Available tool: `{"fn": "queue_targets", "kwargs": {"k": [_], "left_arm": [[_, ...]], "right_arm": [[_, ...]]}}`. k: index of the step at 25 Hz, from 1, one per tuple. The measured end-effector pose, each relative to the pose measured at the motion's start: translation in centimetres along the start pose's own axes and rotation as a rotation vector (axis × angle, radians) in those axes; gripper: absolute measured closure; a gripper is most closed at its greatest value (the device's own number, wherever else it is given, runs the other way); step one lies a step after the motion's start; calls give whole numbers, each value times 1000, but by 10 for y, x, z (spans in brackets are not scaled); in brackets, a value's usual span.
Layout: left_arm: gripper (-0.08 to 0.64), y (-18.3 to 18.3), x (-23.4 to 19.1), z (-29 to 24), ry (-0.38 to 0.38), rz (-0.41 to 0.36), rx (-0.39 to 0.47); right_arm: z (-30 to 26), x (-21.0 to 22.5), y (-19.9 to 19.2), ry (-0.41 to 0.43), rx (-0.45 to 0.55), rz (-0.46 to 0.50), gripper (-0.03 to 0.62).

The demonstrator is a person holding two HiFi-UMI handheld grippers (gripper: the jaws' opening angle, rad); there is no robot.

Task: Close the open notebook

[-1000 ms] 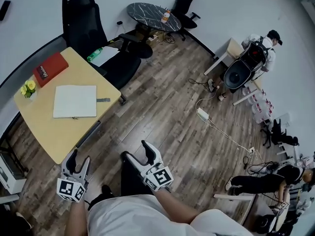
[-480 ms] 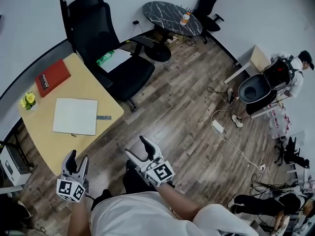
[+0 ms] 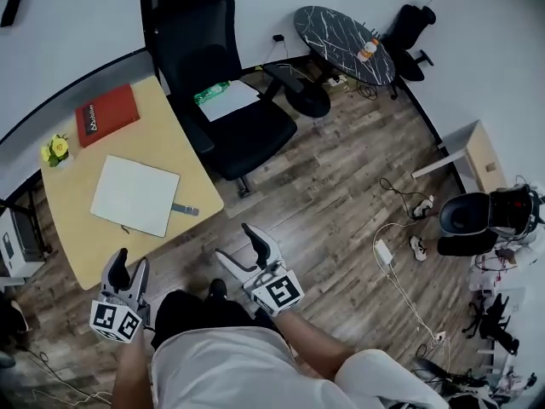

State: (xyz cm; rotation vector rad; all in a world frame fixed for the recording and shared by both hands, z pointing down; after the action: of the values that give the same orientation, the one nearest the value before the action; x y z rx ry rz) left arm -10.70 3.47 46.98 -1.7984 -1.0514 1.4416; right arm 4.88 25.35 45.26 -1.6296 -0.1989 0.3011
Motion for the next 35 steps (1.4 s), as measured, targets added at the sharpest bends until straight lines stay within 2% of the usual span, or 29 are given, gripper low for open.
{"fn": "queue_targets", "kwargs": {"k": [7,11,15,20,23,26,32,35], "left_arm": [[333,-7,-41,-15,96,69,28],[333,-17,-67,-31,136,141,40],[333,-27,-92,-46,176,240,53],[333,-30,-125,-58,242,312,81],[336,-29,-137,-66,258,368,91],[336,-26,-145,-71,287,407,104],[336,-26,-156,-71,406,466,156],[337,-27,-156,-76,466,512,214]], "right_arm": [[-59,22,-15,93,-49,-3,255],[-95,37,-17,151,-80,9,255],[-139,48,-19,244,-108,22,255],[-200,61,-23,337,-129,7,255],[-237,64,-22,429,-140,16,256],[-268,62,-14,521,-109,11,256],[-320,63,-16,699,-102,3,256],[-347,73,-25,790,-104,-5,256]]}}
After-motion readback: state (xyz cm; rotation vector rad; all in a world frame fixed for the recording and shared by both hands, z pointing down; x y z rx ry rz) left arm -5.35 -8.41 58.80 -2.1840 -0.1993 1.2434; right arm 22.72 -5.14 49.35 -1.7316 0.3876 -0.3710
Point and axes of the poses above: the fingertips, and each gripper's own axes: z backward along the fingers, x to its right, y out of its top, the point moved 4 cm from there along z, backward along the fingers, and after that the axes turned 11 degrees about z, right-handed, at the moved point
